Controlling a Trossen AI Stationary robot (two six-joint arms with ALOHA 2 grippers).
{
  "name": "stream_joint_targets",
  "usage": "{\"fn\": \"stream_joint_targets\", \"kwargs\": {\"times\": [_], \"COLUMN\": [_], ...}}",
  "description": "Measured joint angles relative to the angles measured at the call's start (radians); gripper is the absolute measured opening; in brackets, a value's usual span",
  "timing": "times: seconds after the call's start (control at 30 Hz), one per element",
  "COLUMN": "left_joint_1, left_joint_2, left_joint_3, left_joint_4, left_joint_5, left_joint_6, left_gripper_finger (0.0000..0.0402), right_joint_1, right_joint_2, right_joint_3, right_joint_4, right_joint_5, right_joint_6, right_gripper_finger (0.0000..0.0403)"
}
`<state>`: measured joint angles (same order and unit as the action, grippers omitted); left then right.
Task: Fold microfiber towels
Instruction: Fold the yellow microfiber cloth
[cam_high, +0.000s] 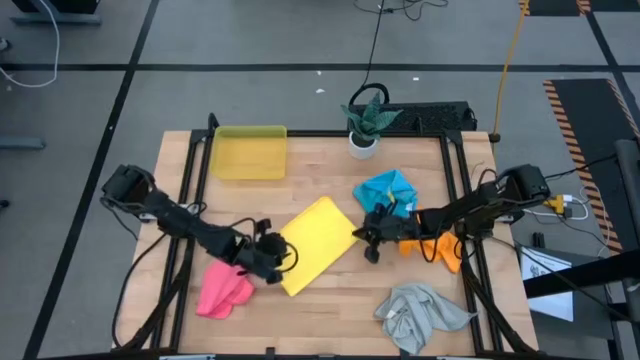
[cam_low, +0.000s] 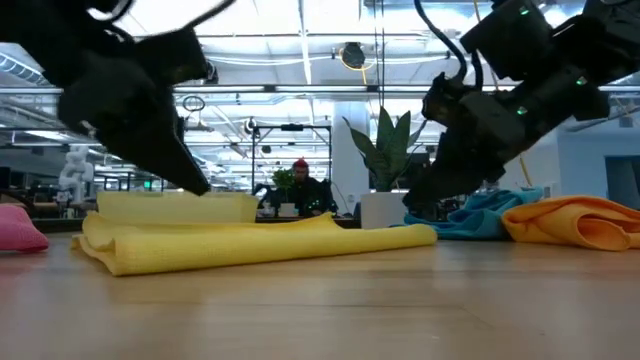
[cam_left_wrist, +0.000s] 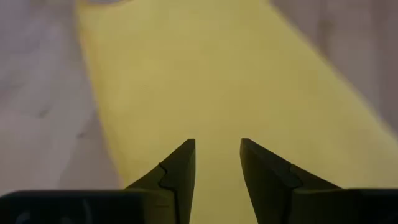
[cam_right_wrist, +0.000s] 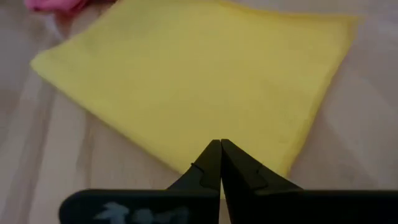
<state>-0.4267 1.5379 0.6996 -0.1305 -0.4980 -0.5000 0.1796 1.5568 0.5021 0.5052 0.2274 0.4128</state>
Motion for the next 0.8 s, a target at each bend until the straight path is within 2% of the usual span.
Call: {"fn": "stream_joint_targets", "kwargs": {"times": [0.23, 0.43, 0.63, 0.73, 0.8], "left_joint_1": [0.085, 0.079, 0.007, -0.047, -0.082], "left_joint_2": [0.0, 0.0, 0.0, 0.0, 0.0], "left_joint_3": [-0.007, -0.007, -0.007, -0.007, -0.007], "left_joint_4": [-0.133, -0.221, -0.229, -0.167, -0.104], "left_joint_5": [-0.004, 0.003, 0.085, 0.079, 0.029], "left_joint_6": [-0.025, -0.084, -0.152, -0.159, -0.134], "left_gripper_finger": [0.0131, 0.0131, 0.0131, 0.0131, 0.0131], "right_joint_1": [0.003, -0.045, -0.112, -0.131, -0.133], "right_joint_2": [0.095, 0.177, 0.097, 0.015, -0.044], "right_joint_3": [0.015, 0.054, 0.063, 0.058, 0.062], "right_joint_4": [0.061, 0.039, -0.156, -0.209, -0.186], "right_joint_5": [0.005, 0.004, 0.021, 0.121, 0.146], "right_joint_6": [0.015, 0.021, -0.007, -0.041, -0.07], "right_gripper_finger": [0.0, 0.0, 0.0, 0.0, 0.0]}}
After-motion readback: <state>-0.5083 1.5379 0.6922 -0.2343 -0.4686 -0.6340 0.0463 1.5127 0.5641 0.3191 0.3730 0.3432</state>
